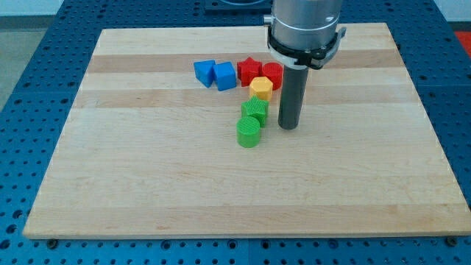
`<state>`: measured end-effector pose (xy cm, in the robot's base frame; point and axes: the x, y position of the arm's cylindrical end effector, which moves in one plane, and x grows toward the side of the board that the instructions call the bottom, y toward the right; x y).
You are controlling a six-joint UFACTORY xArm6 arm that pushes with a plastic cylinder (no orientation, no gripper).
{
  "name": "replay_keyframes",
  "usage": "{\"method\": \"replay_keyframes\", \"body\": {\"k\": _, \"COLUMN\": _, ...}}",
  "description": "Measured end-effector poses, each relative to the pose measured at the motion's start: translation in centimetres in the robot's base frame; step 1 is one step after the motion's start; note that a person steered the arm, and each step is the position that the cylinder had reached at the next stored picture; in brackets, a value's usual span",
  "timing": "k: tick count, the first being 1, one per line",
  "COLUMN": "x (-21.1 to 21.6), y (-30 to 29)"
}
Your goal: Move the green star left to the yellow hexagon
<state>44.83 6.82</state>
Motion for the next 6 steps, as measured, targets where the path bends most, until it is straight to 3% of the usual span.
{"method": "replay_keyframes", "body": {"k": 5, "x": 0.0, "y": -10.1}}
{"method": "replay_keyframes", "body": {"k": 6, "x": -2.6, "y": -11.8}}
